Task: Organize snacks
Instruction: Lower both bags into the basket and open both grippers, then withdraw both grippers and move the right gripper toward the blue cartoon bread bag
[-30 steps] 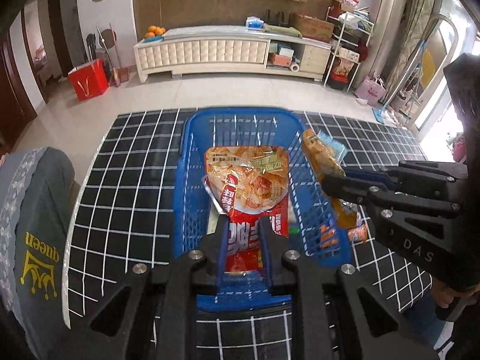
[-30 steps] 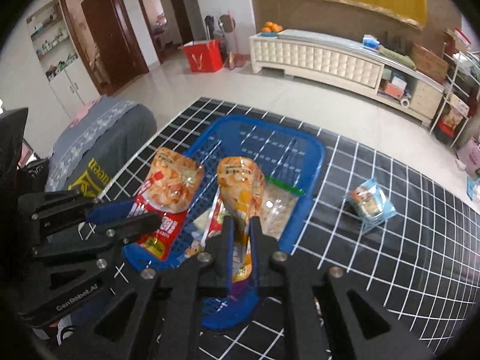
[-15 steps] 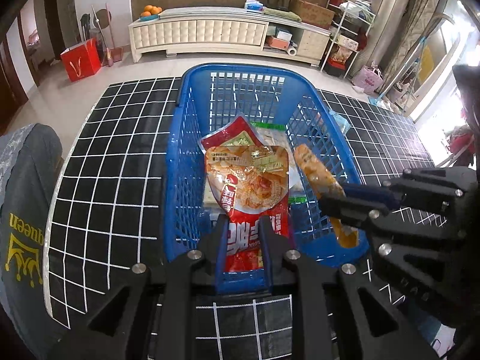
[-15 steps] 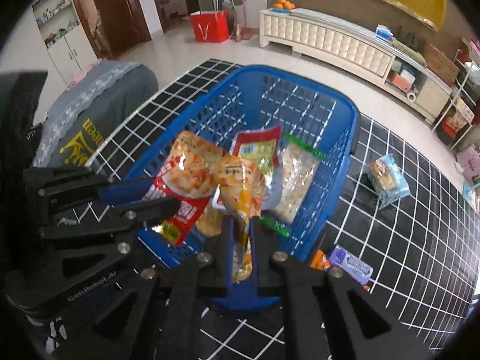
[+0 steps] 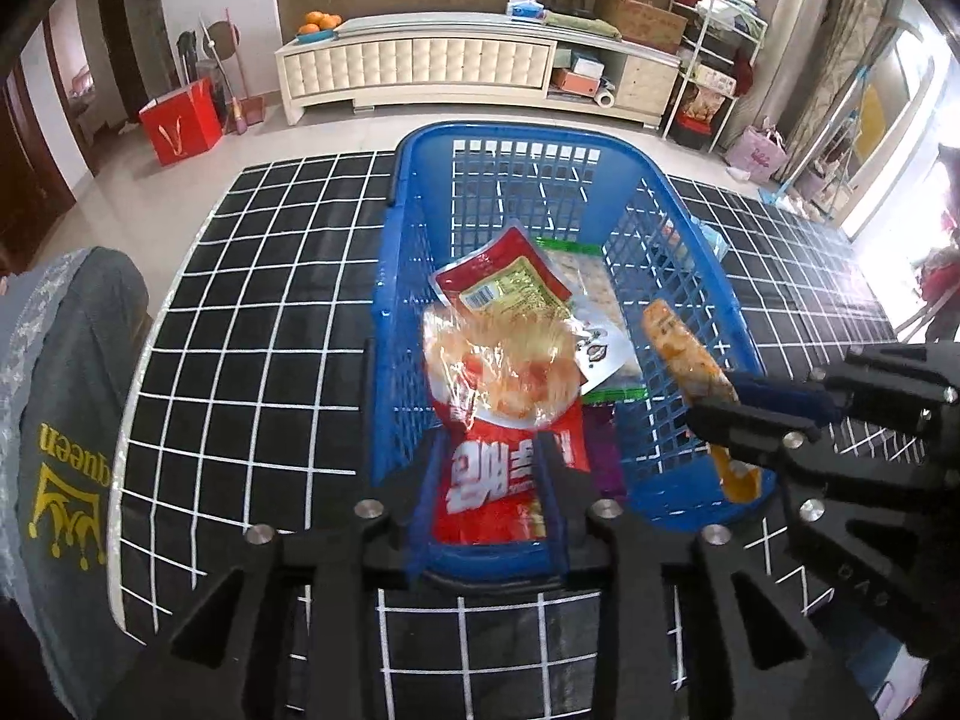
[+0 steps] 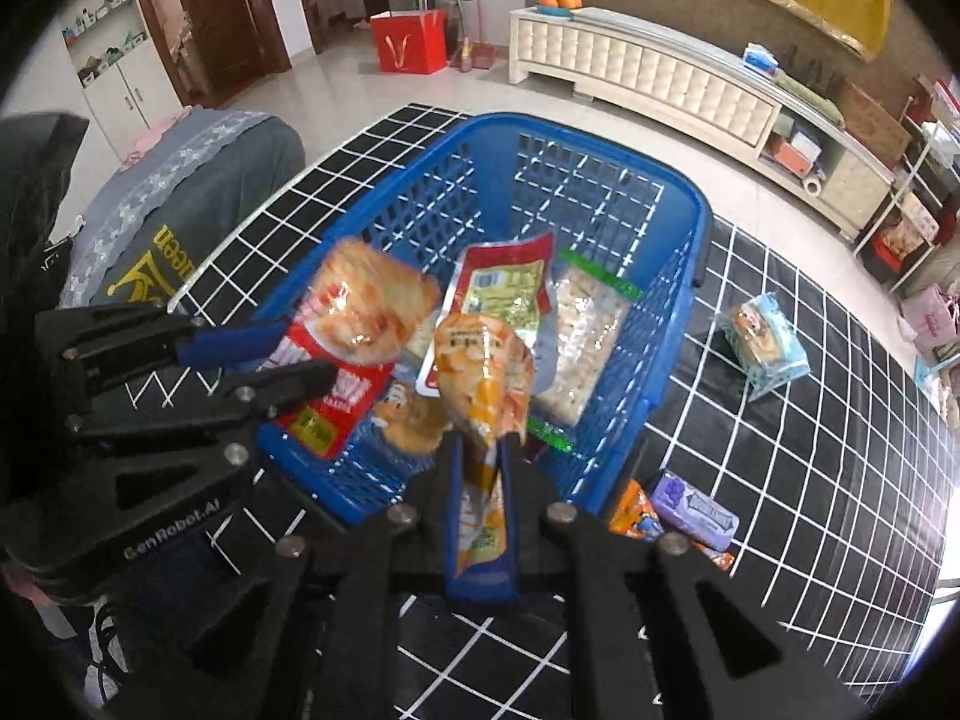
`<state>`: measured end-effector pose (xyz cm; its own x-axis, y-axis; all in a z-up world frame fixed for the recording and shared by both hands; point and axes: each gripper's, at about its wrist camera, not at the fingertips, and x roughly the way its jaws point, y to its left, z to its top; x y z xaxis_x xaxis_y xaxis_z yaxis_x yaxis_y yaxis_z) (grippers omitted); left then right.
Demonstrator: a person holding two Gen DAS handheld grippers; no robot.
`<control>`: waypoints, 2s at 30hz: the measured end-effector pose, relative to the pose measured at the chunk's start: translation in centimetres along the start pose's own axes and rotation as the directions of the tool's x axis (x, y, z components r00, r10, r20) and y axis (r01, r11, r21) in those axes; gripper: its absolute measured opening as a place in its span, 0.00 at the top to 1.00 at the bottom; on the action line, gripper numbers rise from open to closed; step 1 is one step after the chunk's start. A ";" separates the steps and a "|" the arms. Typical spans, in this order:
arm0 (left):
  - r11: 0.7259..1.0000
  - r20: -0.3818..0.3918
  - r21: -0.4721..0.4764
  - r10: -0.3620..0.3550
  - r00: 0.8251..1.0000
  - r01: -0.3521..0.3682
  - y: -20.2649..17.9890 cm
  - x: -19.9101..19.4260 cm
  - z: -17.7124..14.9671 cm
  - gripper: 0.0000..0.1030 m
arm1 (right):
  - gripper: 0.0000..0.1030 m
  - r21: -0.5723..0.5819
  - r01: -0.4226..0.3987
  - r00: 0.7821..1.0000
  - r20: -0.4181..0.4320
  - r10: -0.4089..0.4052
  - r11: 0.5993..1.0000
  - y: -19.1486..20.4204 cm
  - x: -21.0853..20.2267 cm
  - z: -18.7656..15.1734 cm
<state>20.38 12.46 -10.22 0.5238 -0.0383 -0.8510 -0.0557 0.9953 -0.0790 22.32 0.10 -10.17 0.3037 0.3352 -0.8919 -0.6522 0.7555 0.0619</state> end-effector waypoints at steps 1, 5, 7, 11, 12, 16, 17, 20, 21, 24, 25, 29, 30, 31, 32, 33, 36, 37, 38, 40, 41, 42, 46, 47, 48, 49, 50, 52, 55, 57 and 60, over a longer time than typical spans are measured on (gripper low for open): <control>1.000 0.004 0.004 0.001 1.000 -0.001 0.0 -0.1 -0.1 0.65 | 0.76 0.010 -0.014 1.000 -0.010 0.015 1.000 -0.2 0.0 0.0; 1.000 0.023 0.010 0.002 1.000 -0.002 -0.5 -0.9 0.0 0.49 | 0.55 0.026 -0.030 0.999 -0.027 0.030 0.999 -0.8 -0.3 -0.2; 1.000 0.027 0.018 -0.002 1.000 0.002 -0.7 -1.2 0.0 0.45 | 0.46 0.027 -0.020 1.000 -0.014 0.021 0.999 -1.2 -0.8 -0.3; 1.000 0.053 0.018 -0.008 0.999 0.007 -1.1 -2.0 0.5 0.36 | 0.36 0.043 -0.040 0.999 0.014 0.040 0.998 -2.5 -2.3 -0.4; 1.000 0.060 0.018 -0.009 0.998 0.008 -1.2 -2.2 0.7 0.35 | 0.32 0.048 -0.040 0.999 0.024 0.039 0.998 -2.9 -2.7 -0.4; 1.000 0.075 0.021 -0.006 0.997 0.004 -1.8 -2.6 1.3 0.33 | 0.28 0.078 -0.011 0.998 0.062 0.006 0.997 -5.5 -4.5 -0.4; 1.000 0.078 0.022 -0.005 0.997 0.003 -2.1 -2.7 1.6 0.32 | 0.26 0.090 -0.008 0.998 0.069 0.002 0.996 -6.1 -4.8 -0.4; 1.000 0.087 0.024 -0.004 0.996 0.002 -2.8 -3.0 2.1 0.30 | 0.22 0.125 -0.016 0.996 0.084 0.005 0.992 -8.3 -6.0 -0.6; 1.000 0.091 0.027 -0.004 0.996 0.002 -3.1 -3.1 2.3 0.30 | 0.21 0.127 -0.014 0.996 0.088 0.003 0.992 -8.8 -6.2 -0.7; 0.999 0.102 0.045 -0.003 0.995 -0.001 -4.0 -3.3 2.6 0.25 | 0.17 0.134 0.015 0.996 0.090 -0.027 0.991 -10.5 -6.6 -1.0; 0.999 0.106 0.051 -0.002 0.994 -0.003 -4.3 -3.3 2.8 0.25 | 0.17 0.138 0.018 0.996 0.086 -0.030 0.990 -11.1 -6.6 -1.1; 0.998 0.100 0.065 0.016 0.995 -0.022 -5.5 -2.3 3.9 0.24 | 0.14 0.201 0.025 0.996 0.083 -0.042 0.979 -14.0 -6.0 -1.2; 0.998 0.096 0.062 0.016 0.995 -0.022 -5.6 -2.0 4.2 0.24 | 0.13 0.216 0.020 0.996 0.082 -0.039 0.976 -14.6 -5.9 -1.1; 0.998 0.085 0.057 0.016 0.996 -0.021 -5.7 -1.4 4.7 0.24 | 0.13 0.232 0.017 0.996 0.081 -0.037 0.973 -15.2 -5.6 -1.0; 0.998 0.077 0.053 0.016 0.997 -0.020 -5.7 -1.1 5.0 0.24 | 0.13 0.254 0.025 0.996 0.077 -0.046 0.967 -16.0 -5.2 -0.6; 0.999 0.064 0.039 0.018 0.998 -0.021 -5.6 -0.3 5.7 0.24 | 0.12 0.265 0.035 0.996 0.072 -0.056 0.964 -16.5 -4.9 -0.4; 1.000 0.029 0.003 0.016 0.999 -0.016 -5.3 1.5 7.4 0.24 | 0.11 0.280 0.055 0.996 0.053 -0.073 0.958 -18.2 -3.5 0.8; 1.000 0.015 -0.014 0.012 1.000 -0.012 -5.1 2.2 8.0 0.24 | 0.11 0.276 0.054 0.997 0.046 -0.070 0.960 -18.6 -3.0 1.3; 1.000 0.008 -0.028 0.008 1.000 -0.008 -5.0 2.6 8.4 0.24 | 0.11 0.269 0.057 0.997 0.035 -0.069 0.961 -19.0 -2.4 1.8; 0.998 -0.017 -0.059 0.000 1.000 -0.001 -4.3 4.1 9.6 0.24 | 0.11 0.253 0.063 0.997 0.021 -0.071 0.966 -19.8 -1.5 2.5; 0.998 -0.038 -0.055 0.013 0.999 -0.016 -4.2 4.9 10.0 0.24 | 0.11 0.235 0.076 0.997 0.005 -0.080 0.969 -20.2 -0.6 3.0; 0.998 -0.050 -0.052 0.028 0.998 -0.031 -4.0 5.6 10.4 0.24 | 0.11 0.221 0.086 0.996 -0.003 -0.087 0.971 -20.5 -0.1 3.3; 0.997 -0.049 -0.078 0.023 0.999 -0.027 -3.3 7.4 11.5 0.24 | 0.11 0.174 0.107 0.994 -0.044 -0.101 0.979 -21.5 2.7 4.1; 0.996 -0.052 -0.083 0.014 0.999 -0.018 -3.3 7.8 11.7 0.24 | 0.11 0.166 0.100 0.994 -0.055 -0.092 0.981 -21.8 3.7 4.3; 0.996 -0.056 -0.086 0.014 0.998 -0.019 -3.3 8.2 11.9 0.24 | 0.11 0.158 0.082 0.996 -0.059 -0.074 0.984 -22.1 4.3 4.4; 0.996 -0.060 -0.082 0.019 0.998 -0.023 -3.4 8.6 12.0 0.24 | 0.11 0.147 0.061 0.997 -0.062 -0.053 0.987 -22.3 5.0 4.4; 0.997 -0.071 -0.072 0.022 0.997 -0.027 -3.5 9.2 12.0 0.24 | 0.11 0.134 0.050 0.997 -0.069 -0.041 0.990 -22.4 5.8 4.5; 0.997 -0.090 -0.066 0.024 0.996 -0.030 -3.6 10.2 12.1 0.24 | 0.11 0.106 0.058 0.995 -0.086 -0.049 0.993 -22.5 7.0 4.6; 0.996 -0.102 -0.089 0.013 0.995 -0.022 -3.4 11.2 12.1 0.24 | 0.11 0.071 0.095 0.991 -0.106 -0.087 0.993 -23.3 9.1 5.0; 0.995 -0.087 -0.099 0.005 0.996 -0.013 -3.2 11.4 12.4 0.24 | 0.11 0.058 0.102 0.988 -0.120 -0.094 0.993 -23.9 10.3 5.2; 0.996 -0.068 -0.093 0.012 0.998 -0.018 -3.7 11.4 12.8 0.24 | 0.11 0.031 0.072 0.992 -0.107 -0.068 0.997 -24.5 11.6 5.4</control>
<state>37.38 9.46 -12.97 0.4643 -0.0321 -0.8851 -0.1441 0.9833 -0.1112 45.56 -11.46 -19.61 0.2711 0.2203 -0.9370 -0.6068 0.7948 0.0113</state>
